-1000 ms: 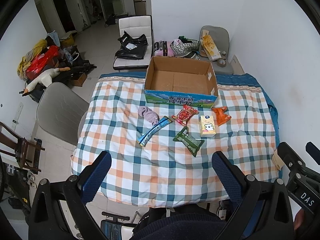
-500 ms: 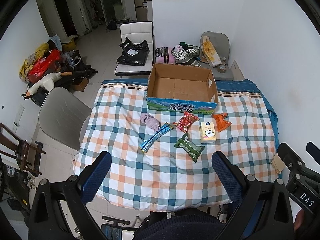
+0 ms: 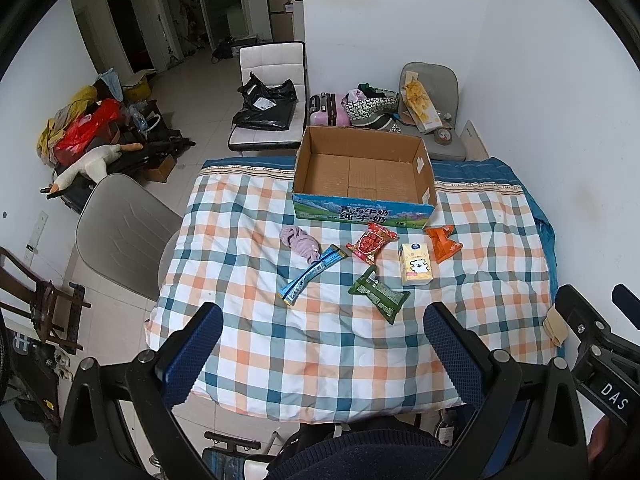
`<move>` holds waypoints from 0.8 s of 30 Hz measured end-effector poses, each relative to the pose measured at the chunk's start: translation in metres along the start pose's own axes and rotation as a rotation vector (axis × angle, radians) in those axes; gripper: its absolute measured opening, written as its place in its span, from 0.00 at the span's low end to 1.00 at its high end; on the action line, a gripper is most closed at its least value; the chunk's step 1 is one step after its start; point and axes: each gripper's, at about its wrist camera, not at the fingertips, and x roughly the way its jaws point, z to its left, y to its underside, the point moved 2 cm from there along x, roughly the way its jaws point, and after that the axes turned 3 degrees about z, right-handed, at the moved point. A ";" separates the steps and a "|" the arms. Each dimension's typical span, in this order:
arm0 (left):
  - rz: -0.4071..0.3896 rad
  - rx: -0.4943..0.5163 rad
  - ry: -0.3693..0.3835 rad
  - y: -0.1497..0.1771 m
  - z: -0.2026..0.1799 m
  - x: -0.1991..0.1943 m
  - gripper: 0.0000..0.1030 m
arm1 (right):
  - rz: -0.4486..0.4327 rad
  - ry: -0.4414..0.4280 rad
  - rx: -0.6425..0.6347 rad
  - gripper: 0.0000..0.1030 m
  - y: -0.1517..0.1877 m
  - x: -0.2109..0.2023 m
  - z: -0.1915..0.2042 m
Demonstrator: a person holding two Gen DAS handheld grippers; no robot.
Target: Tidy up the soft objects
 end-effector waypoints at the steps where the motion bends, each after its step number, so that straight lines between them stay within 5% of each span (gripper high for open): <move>1: 0.002 -0.003 0.002 0.000 0.000 0.000 1.00 | 0.001 0.002 -0.001 1.00 0.000 0.000 0.000; 24: -0.015 -0.004 0.001 -0.009 0.000 -0.003 1.00 | -0.013 0.009 0.005 1.00 0.001 -0.002 -0.001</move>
